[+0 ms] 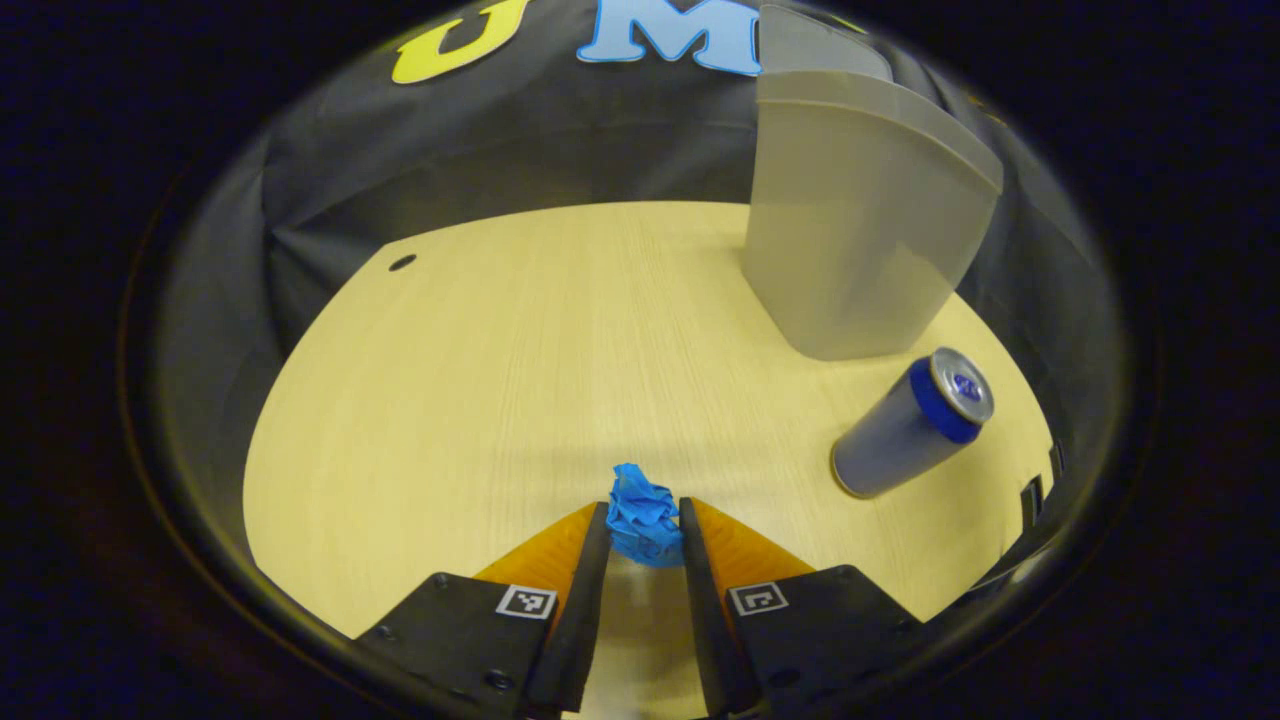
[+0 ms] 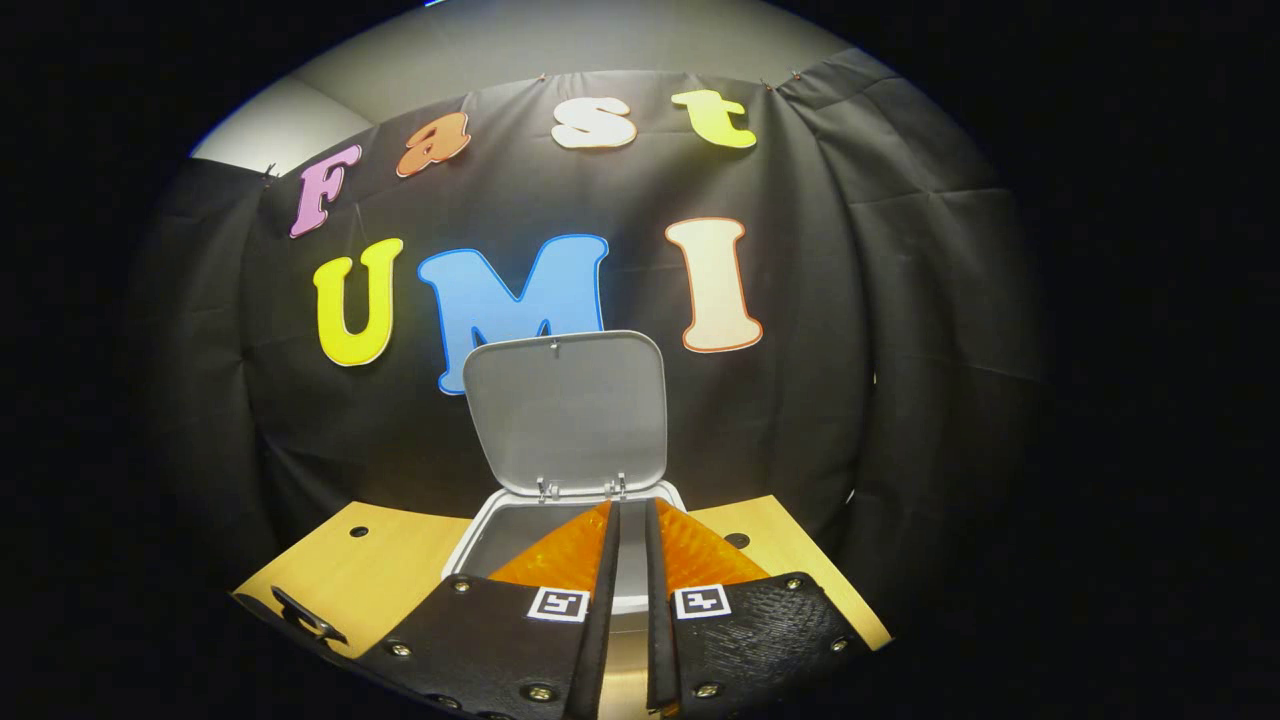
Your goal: Press the lid of the desktop garbage bin to open it, pick up the crumpled paper on the desktop and throw it into the bin, then pick up the pop can on the desktop and drop it into the bin, and finally close the garbage bin lid.
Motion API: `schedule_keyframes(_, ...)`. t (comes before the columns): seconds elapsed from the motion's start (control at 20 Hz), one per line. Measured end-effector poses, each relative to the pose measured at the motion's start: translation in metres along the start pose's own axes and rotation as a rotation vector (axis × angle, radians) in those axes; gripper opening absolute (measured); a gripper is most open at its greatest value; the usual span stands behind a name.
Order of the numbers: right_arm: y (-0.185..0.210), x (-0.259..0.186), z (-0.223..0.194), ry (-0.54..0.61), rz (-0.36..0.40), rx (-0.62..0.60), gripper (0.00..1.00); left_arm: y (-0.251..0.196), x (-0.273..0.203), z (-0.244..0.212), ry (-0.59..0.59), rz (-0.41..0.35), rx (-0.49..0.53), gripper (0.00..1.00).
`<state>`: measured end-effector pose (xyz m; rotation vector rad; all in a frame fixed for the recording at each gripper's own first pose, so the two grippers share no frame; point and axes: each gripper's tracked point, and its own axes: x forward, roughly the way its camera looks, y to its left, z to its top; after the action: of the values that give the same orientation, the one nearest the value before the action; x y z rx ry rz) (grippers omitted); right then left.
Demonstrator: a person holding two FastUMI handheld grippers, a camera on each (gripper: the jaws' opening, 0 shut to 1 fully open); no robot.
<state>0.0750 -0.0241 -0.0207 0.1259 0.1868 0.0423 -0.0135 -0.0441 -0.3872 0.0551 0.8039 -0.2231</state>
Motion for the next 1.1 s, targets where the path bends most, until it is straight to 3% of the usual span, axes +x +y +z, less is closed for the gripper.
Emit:
schedule_keyframes(0.05,0.0,0.001,-0.001,0.0,0.0,0.002,0.17,0.003,-0.003,0.013,-0.025,0.003,0.0,0.51)
schedule_keyframes(0.25,-0.001,0.002,-0.001,-0.002,0.001,0.003,0.17,0.007,-0.014,0.066,-0.114,0.004,0.016,0.46)
schedule_keyframes(0.55,-0.007,-0.001,-0.006,0.004,-0.012,0.01,0.17,-0.005,-0.038,0.159,-0.266,-0.035,0.016,0.51)
schedule_keyframes(1.05,-0.035,-0.016,-0.015,0.007,-0.075,0.044,0.17,-0.064,-0.091,0.307,-0.526,-0.137,0.111,0.51)
schedule_keyframes(1.1,-0.038,-0.019,-0.017,0.007,-0.081,0.047,0.17,-0.074,-0.1,0.315,-0.553,-0.152,0.124,0.45)
